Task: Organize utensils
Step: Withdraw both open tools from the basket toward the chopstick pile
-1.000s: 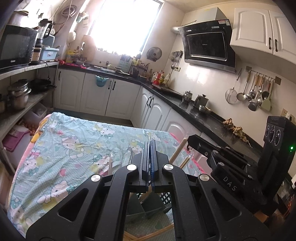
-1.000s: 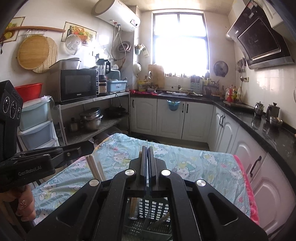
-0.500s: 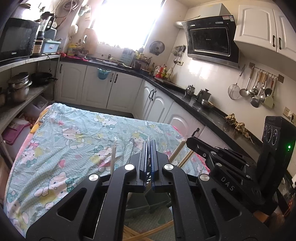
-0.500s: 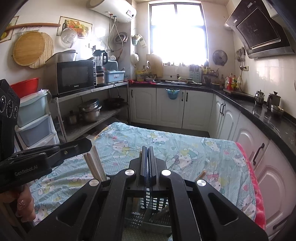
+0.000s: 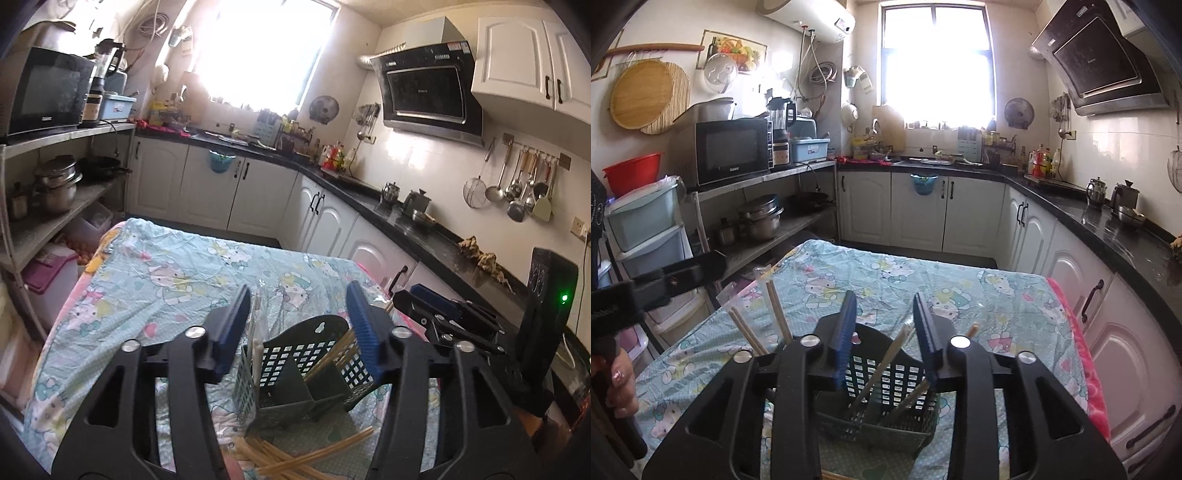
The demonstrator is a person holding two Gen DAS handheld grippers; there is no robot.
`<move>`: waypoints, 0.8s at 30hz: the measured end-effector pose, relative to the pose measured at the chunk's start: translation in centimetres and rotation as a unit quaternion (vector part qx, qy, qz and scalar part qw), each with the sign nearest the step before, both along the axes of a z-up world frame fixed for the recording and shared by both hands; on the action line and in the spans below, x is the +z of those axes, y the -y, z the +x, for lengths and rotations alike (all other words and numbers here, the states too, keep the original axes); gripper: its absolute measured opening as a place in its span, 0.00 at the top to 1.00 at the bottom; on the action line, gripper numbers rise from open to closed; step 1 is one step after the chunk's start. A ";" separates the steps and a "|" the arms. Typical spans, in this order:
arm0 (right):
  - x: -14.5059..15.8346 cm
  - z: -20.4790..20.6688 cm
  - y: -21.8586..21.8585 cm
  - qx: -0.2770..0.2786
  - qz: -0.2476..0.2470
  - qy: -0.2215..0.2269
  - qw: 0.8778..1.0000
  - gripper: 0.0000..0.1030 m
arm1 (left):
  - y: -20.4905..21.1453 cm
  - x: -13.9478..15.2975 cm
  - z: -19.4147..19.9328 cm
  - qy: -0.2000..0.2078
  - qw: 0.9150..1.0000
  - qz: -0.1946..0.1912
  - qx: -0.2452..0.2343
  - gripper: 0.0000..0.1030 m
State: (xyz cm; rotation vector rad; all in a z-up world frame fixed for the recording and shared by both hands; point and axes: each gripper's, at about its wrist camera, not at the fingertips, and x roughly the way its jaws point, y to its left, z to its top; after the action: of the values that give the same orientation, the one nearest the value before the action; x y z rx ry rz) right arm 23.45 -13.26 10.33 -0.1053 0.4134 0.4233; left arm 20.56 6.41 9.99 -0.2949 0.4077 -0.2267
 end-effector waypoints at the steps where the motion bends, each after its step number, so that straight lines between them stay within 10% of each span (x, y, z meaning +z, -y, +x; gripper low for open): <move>1: 0.1 -0.2 0.1 -0.002 -0.002 0.000 1.000 0.64 | -0.1 0.1 -0.2 -0.001 1.000 0.001 0.003 0.46; 12: 0.6 -3.2 1.2 -0.012 -0.018 0.014 1.000 0.45 | -1.9 -0.2 -3.1 -0.002 1.000 -0.008 0.027 0.13; 24: 0.3 -6.5 1.2 -0.005 -0.020 0.014 1.000 0.31 | -3.1 -1.7 -5.9 -0.015 0.999 -0.013 0.048 0.10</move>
State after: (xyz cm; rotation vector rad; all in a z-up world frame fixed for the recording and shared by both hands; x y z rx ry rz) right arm 16.90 -14.44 10.61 -0.1471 0.3939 0.4043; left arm 14.69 9.55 8.29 -0.3438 0.4189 -0.1341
